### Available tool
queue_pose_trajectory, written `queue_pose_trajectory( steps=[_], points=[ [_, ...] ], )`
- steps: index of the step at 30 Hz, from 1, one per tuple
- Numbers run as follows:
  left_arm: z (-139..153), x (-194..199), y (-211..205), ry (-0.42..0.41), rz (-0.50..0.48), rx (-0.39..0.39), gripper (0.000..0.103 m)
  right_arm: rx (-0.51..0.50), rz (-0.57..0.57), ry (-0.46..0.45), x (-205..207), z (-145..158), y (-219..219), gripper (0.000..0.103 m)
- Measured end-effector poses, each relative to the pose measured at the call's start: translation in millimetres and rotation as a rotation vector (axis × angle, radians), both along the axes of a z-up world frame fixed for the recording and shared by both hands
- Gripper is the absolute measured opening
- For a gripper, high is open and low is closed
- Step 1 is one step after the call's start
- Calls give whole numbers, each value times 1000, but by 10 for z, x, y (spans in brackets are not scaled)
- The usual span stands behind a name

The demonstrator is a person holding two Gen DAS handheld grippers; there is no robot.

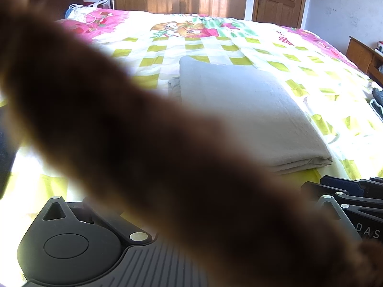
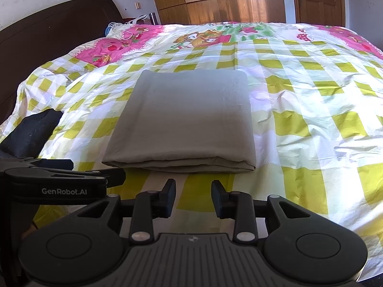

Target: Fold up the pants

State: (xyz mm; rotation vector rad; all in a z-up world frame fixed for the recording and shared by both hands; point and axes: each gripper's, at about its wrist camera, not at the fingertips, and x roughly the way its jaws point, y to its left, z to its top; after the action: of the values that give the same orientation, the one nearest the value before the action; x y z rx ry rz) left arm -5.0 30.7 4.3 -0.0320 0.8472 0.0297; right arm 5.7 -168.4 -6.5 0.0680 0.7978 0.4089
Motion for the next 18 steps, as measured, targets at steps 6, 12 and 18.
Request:
queue_pose_trajectory(
  steps=[6, 12, 18],
  points=[
    [-12, 0, -25, 15, -13, 9, 103, -1, 3, 0, -6, 3, 3, 47],
    [-37, 7, -31, 31, -11, 14, 103, 2, 7, 4, -7, -2, 15, 47],
    [-48, -1, -69, 37, -27, 24, 103, 1, 16, 9, -8, -8, 31, 47]
  ],
)
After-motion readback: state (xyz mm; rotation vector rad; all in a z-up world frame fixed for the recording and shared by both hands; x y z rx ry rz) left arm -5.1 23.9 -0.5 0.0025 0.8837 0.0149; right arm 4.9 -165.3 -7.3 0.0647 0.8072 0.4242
